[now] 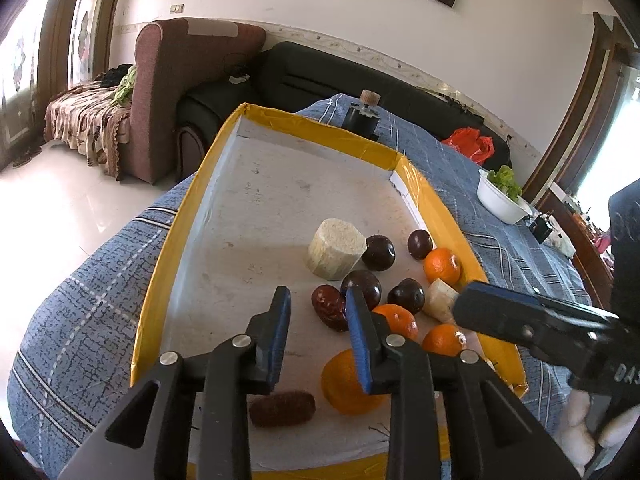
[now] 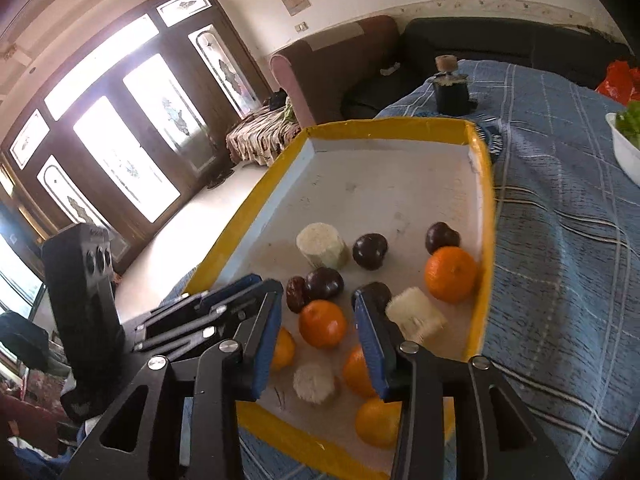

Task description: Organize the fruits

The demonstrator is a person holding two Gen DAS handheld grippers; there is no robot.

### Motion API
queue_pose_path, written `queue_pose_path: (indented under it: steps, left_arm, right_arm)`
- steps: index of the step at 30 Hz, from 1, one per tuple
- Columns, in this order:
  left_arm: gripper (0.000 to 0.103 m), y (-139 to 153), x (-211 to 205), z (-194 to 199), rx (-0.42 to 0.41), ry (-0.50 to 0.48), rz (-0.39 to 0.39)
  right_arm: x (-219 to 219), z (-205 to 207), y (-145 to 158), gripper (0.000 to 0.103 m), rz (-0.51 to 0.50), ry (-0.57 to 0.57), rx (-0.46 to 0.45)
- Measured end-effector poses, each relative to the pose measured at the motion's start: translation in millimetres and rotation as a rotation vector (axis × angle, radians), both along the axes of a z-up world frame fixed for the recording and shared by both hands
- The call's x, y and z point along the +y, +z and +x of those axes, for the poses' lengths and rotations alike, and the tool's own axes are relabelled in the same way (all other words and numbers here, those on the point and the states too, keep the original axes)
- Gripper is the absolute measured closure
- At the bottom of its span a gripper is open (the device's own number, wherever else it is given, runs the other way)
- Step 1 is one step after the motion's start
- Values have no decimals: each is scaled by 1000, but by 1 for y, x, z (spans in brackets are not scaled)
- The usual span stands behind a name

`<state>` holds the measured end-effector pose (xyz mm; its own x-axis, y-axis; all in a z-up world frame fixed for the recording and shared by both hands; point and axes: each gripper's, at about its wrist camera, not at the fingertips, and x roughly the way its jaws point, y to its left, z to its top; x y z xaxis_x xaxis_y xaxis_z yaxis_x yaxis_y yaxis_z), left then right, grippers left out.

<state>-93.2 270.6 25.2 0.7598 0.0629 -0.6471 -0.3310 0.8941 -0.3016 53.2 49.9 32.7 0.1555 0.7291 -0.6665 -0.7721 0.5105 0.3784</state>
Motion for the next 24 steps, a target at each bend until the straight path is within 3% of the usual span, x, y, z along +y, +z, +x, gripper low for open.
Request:
queue_pose_path:
  steps: [8, 14, 21, 24]
  left_arm:
    - [69, 3, -6, 4, 19, 11, 34]
    - [53, 10, -19, 2, 17, 41, 124]
    - [24, 22, -46, -5, -10, 83, 226]
    - [5, 29, -63, -3, 24, 184, 360]
  right_arm:
    - [-35, -17, 3, 52, -23, -2, -69]
    - [-66, -24, 3, 41, -55, -24, -146]
    - [-102, -21, -4, 33, -71, -75, -199]
    - [-112, -21, -9, 31, -72, -116, -239]
